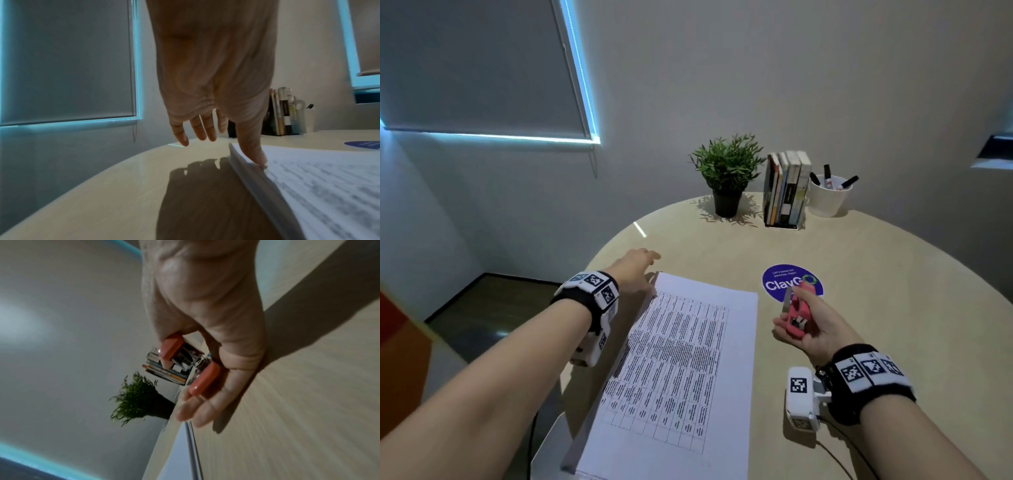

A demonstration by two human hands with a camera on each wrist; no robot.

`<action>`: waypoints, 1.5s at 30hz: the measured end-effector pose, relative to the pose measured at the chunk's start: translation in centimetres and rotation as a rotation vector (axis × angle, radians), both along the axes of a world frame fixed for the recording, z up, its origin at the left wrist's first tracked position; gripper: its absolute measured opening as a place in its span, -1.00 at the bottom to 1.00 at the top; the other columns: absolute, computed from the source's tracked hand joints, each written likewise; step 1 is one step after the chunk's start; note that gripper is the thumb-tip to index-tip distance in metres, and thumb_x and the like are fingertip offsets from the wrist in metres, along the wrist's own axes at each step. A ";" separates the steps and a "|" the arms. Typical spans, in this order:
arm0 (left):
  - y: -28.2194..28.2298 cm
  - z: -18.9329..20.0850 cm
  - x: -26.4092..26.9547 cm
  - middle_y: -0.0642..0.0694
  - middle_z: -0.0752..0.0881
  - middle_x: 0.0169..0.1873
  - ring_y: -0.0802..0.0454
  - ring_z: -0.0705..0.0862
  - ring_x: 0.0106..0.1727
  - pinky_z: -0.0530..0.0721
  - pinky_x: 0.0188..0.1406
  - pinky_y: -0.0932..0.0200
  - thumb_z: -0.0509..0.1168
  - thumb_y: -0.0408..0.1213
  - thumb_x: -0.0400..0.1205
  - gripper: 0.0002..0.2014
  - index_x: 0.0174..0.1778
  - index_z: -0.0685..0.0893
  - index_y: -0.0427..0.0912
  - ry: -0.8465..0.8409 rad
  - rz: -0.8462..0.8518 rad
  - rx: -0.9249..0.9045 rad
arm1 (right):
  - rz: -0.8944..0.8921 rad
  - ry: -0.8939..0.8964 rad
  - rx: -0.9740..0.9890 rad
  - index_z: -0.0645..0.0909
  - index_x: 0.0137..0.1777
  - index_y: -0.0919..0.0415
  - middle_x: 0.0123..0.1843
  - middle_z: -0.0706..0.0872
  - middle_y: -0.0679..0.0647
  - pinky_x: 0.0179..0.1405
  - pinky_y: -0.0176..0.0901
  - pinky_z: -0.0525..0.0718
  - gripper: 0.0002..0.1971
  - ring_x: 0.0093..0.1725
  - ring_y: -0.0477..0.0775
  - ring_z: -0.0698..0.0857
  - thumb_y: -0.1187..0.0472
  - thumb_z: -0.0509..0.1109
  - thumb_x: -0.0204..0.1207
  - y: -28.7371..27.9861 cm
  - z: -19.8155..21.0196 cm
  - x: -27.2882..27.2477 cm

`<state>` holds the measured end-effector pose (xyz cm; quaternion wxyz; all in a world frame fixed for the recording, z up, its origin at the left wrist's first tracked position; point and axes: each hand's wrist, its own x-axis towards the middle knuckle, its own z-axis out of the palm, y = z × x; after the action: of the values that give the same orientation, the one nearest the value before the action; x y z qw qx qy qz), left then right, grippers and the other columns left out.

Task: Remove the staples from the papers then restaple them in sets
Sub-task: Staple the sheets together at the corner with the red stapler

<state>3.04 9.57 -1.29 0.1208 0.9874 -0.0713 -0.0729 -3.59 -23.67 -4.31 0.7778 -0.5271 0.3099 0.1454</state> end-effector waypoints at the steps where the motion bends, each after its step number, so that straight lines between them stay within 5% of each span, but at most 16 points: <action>1: 0.2 -0.3 0.1 -0.14 0.50 0.39 -0.11 0.44 0.42 0.47 0.44 -0.07 0.58 -0.15 0.41 -0.17 0.57 0.36 -0.11 0.006 0.008 0.002 | 0.002 -0.003 0.001 0.59 0.07 0.30 -0.27 0.62 0.26 -0.30 0.08 0.82 -0.63 -0.32 0.25 0.73 -0.02 0.48 0.53 -0.1 0.0 0.1; 4: 0.2 -0.9 0.5 -0.16 0.42 0.37 -0.13 0.34 0.44 0.43 0.45 -0.12 0.59 -0.09 0.38 -0.20 0.54 0.42 -0.02 0.034 -0.004 0.005 | 0.033 0.000 -0.017 0.55 0.04 0.30 -0.31 0.61 0.25 -0.10 0.16 0.80 -0.66 -0.48 0.20 0.72 -0.01 0.43 0.56 0.0 0.0 0.4; 12: 0.2 -2.1 0.6 -0.12 0.47 0.25 -0.10 0.37 0.33 0.48 0.32 -0.07 0.61 -0.11 0.35 -0.42 0.26 0.57 -0.05 -0.048 -0.018 -0.004 | 0.038 -0.011 -0.054 0.55 0.02 0.29 -0.33 0.61 0.25 -0.04 0.19 0.77 -0.67 -0.54 0.19 0.71 0.00 0.44 0.55 -0.1 -0.7 0.7; 22: 0.0 -1.8 0.0 -0.07 0.50 0.21 -0.07 0.41 0.30 0.47 0.25 -0.03 0.58 -0.09 0.40 -0.47 0.25 0.59 -0.09 -0.116 -0.085 0.065 | 0.030 -0.009 -0.085 0.57 0.12 0.41 -0.24 0.66 0.31 -0.14 0.19 0.79 -0.58 -0.47 0.25 0.76 0.02 0.46 0.54 0.1 -0.7 0.8; 26: -0.4 -1.6 -0.3 0.01 0.47 0.04 -0.05 0.43 0.21 0.46 0.11 0.05 0.58 -0.12 0.39 -0.64 0.05 0.67 -0.06 -0.159 -0.112 0.090 | 0.037 -0.005 -0.092 0.57 0.12 0.41 -0.23 0.67 0.32 -0.14 0.21 0.80 -0.58 -0.42 0.26 0.78 0.02 0.46 0.55 0.0 -0.8 0.9; 30: -0.6 -1.7 -0.3 -0.10 0.53 0.12 -0.09 0.46 0.19 0.50 0.11 0.02 0.56 -0.17 0.41 -0.56 0.16 0.63 -0.17 -0.185 -0.108 0.106 | 0.032 -0.004 -0.084 0.57 0.15 0.42 -0.18 0.68 0.34 -0.19 0.18 0.81 -0.56 -0.34 0.29 0.78 0.01 0.46 0.55 0.0 -0.8 0.9; 34: -0.6 -1.7 -0.6 -0.13 0.65 -0.18 -0.04 0.55 -0.20 0.46 -0.26 0.21 0.53 -0.32 0.46 -0.77 -0.08 0.64 -0.27 -0.122 0.010 -0.123 | 0.030 -0.002 -0.065 0.55 0.21 0.44 -0.16 0.68 0.35 -0.36 0.14 0.83 -0.54 -0.42 0.28 0.80 0.04 0.47 0.55 0.2 -0.4 0.6; 38: -0.3 -0.7 -1.1 -0.12 0.60 -0.42 0.07 0.52 -0.48 0.48 -0.57 0.37 0.46 -0.47 0.53 -0.82 -0.26 0.57 -0.22 0.018 0.206 -0.609 | 0.002 0.014 -0.007 0.50 0.31 0.48 -0.02 0.68 0.41 -0.37 0.19 0.83 -0.52 -0.27 0.35 0.81 0.12 0.46 0.56 0.1 0.1 0.3; 45: -0.6 2.6 -2.8 -0.10 0.58 -0.49 0.08 0.61 -0.56 0.65 -0.50 0.19 0.34 -0.49 0.63 -0.85 -0.27 0.60 -0.31 0.057 0.302 -0.919 | -0.020 -0.114 0.170 0.52 0.42 0.40 0.26 0.66 0.36 0.24 0.34 0.66 -0.36 0.25 0.34 0.68 -0.02 0.53 0.48 1.5 0.9 -0.9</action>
<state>0.29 8.99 1.33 0.5558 0.8287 0.0512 -0.0426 -4.50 -22.19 -3.46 0.8374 -0.4637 0.2570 0.1334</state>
